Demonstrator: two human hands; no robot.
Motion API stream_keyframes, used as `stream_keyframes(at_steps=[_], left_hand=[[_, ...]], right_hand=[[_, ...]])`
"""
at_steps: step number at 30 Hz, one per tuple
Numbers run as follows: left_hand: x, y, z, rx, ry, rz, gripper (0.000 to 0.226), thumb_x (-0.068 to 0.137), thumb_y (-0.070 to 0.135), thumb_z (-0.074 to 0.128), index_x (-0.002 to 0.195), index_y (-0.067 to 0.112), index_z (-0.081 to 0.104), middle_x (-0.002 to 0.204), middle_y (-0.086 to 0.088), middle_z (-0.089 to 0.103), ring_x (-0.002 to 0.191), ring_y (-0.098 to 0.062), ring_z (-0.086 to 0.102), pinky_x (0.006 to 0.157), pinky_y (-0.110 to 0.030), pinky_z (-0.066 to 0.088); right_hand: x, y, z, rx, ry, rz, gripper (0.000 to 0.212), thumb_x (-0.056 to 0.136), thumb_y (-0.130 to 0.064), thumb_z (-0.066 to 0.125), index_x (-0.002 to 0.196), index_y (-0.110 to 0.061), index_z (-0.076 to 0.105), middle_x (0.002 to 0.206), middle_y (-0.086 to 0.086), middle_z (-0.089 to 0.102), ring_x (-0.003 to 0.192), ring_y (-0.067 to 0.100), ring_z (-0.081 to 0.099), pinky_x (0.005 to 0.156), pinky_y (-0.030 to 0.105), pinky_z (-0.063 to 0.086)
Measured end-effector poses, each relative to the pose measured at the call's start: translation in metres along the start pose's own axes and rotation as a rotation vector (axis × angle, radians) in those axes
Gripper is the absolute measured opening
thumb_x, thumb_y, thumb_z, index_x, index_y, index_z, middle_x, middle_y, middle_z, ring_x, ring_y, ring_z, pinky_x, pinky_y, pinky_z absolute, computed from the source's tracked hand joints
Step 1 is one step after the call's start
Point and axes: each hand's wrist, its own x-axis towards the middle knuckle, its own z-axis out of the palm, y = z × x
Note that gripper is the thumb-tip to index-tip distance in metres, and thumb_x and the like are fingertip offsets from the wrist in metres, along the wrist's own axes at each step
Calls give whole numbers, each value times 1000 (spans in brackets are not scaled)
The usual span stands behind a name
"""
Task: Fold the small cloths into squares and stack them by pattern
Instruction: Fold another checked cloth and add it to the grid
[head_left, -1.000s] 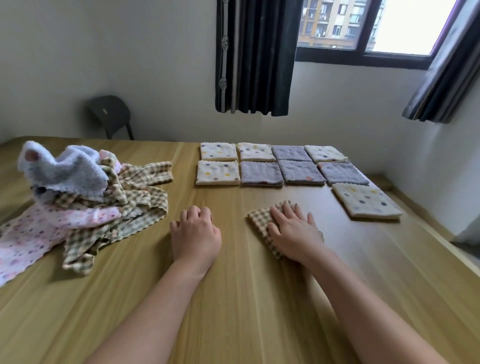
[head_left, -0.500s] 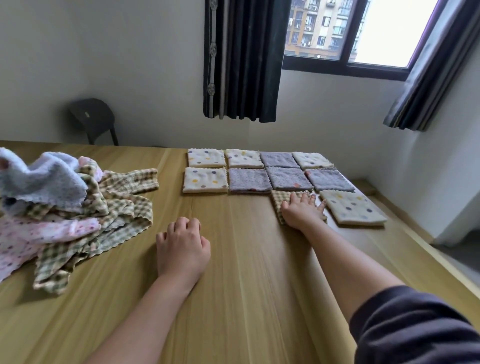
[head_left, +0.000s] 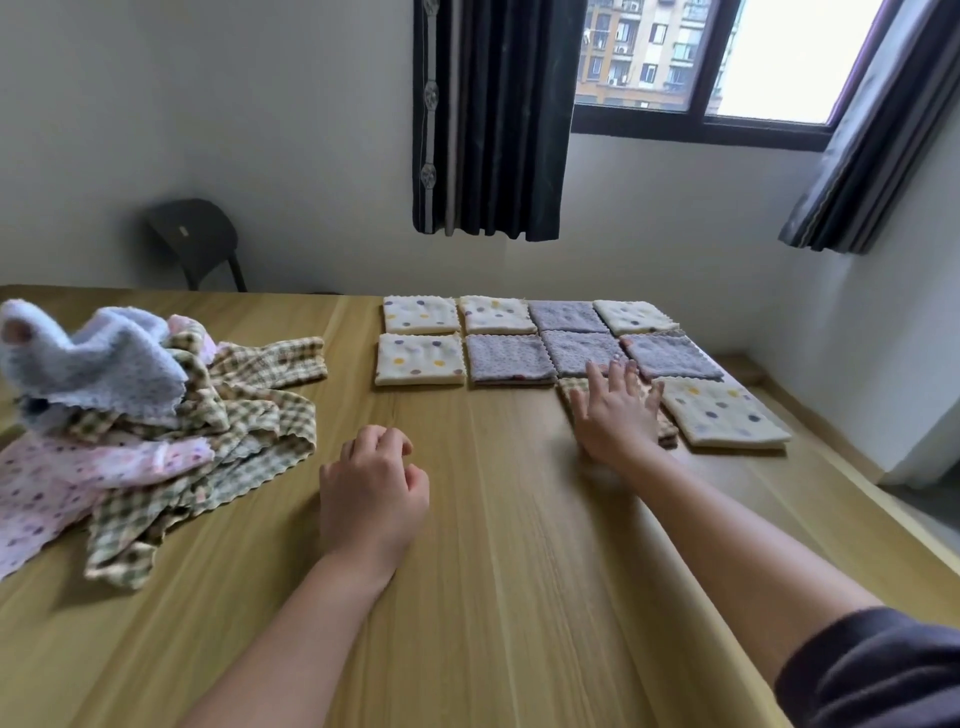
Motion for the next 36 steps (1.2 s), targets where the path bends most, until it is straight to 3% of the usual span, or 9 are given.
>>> stream_keyframes(at_steps=[3, 7, 12, 17, 21, 26, 30, 36], left_hand=[[9, -13, -11, -18, 145, 49, 18, 71, 5, 68, 88, 12, 64, 96, -4, 62, 85, -26, 61, 73, -39, 43], [19, -51, -32, 86, 248, -2, 20, 65, -1, 67, 82, 10, 66, 91, -5, 62, 83, -31, 60, 75, -43, 42], [20, -111, -56, 233, 249, -52, 33, 65, -1, 67, 96, 13, 69, 112, -9, 61, 108, -32, 56, 88, -51, 38], [24, -129, -56, 240, 45, -106, 53, 75, 1, 64, 121, 26, 64, 139, -6, 51, 136, -30, 36, 106, -63, 22], [23, -131, -52, 278, -20, -90, 49, 82, 6, 58, 123, 33, 63, 147, -2, 43, 142, -26, 27, 110, -61, 12], [25, -142, -55, 316, 18, -173, 39, 85, 9, 57, 119, 27, 67, 146, -4, 43, 138, -25, 31, 113, -60, 9], [24, -146, -58, 366, 39, -234, 43, 85, 2, 49, 119, 21, 67, 142, -10, 47, 132, -28, 37, 110, -59, 10], [21, -137, -64, 434, 24, -270, 36, 85, 8, 50, 115, 18, 67, 130, -11, 55, 118, -31, 48, 108, -59, 20]], right_hand=[[-22, -33, -4, 58, 82, -220, 57, 102, -46, 18, 154, -26, 10, 162, 3, 3, 149, 20, -7, 118, 49, -10], [-47, -94, -5, 163, 43, -482, 56, 102, -45, 24, 153, -25, 13, 162, 2, 8, 149, 18, -4, 120, 47, -3], [-72, -175, 8, 258, -138, -716, 56, 101, -38, 35, 152, -24, 16, 161, 2, 13, 149, 20, 1, 120, 48, 2], [-74, -247, 20, 373, -114, -680, 56, 97, -34, 45, 148, -22, 27, 151, 2, 37, 141, 22, 30, 116, 46, 21], [-74, -277, 28, 332, 14, -595, 31, 96, -20, 42, 125, -17, 53, 126, 5, 54, 118, 27, 48, 94, 38, 37], [-70, -273, 24, 421, 38, -574, 29, 91, 1, 40, 109, -10, 59, 110, 8, 57, 100, 27, 53, 81, 35, 44], [-73, -239, 22, 455, 13, -538, 23, 89, 3, 41, 100, -9, 57, 103, 6, 55, 90, 24, 54, 75, 35, 47], [-88, -170, 18, 471, 50, -535, 25, 85, 6, 46, 97, -11, 59, 100, 4, 56, 87, 25, 54, 74, 37, 47]])
